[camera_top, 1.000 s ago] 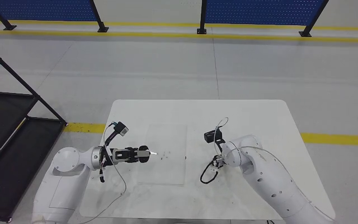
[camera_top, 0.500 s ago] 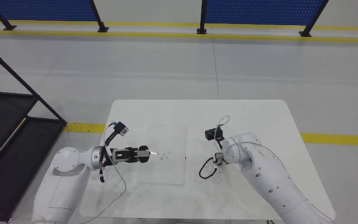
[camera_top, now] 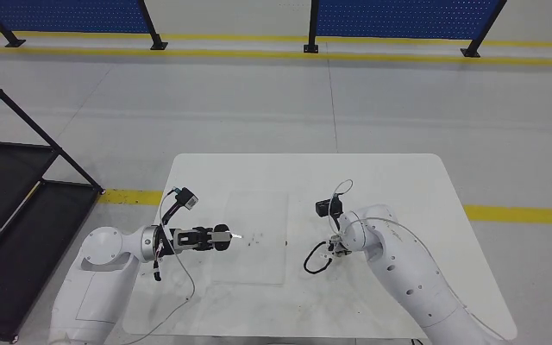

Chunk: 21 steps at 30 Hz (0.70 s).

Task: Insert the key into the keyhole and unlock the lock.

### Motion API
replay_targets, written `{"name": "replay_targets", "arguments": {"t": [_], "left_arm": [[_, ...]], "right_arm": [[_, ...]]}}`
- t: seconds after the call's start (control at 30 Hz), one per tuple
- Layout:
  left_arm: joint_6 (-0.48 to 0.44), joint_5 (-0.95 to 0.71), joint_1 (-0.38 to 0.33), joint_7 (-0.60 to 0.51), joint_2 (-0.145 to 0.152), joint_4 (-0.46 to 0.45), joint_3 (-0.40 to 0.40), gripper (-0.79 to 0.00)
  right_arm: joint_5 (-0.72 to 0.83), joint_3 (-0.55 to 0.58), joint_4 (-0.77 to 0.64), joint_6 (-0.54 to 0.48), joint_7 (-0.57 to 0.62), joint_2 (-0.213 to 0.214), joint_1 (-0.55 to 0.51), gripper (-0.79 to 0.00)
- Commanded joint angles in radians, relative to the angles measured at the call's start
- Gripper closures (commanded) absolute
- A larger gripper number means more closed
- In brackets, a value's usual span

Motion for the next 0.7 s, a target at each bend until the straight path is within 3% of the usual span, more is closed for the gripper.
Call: {"name": "replay_targets", "arguments": {"t": [0.0, 0.17, 0.37, 0.53, 0.67], "left_arm": [[0.0, 0.0, 0.0, 0.0, 0.0, 0.0, 0.0, 0.0], [0.0, 0.0, 0.0, 0.0, 0.0, 0.0, 0.0, 0.0], [0.0, 0.0, 0.0, 0.0, 0.0, 0.0, 0.0, 0.0], [0.0, 0.0, 0.0, 0.0, 0.0, 0.0, 0.0, 0.0], [0.0, 0.0, 0.0, 0.0, 0.0, 0.0, 0.0, 0.0]], "right_arm": [[-0.004, 0.004, 0.0, 0.0, 0.0, -0.003, -0.003, 0.0], [0.04, 0.082, -0.049, 0.026, -0.026, -0.009, -0.033, 0.0], [0.291, 0.242, -0.149, 0.053, -0.063, -0.002, -0.117, 0.0], [0.649, 0.397, -0.119, -0.075, -0.153, 0.005, -0.204, 0.0], [0.883, 0.456, -0.055, -0.184, -0.181, 0.006, -0.242, 0.0]]}}
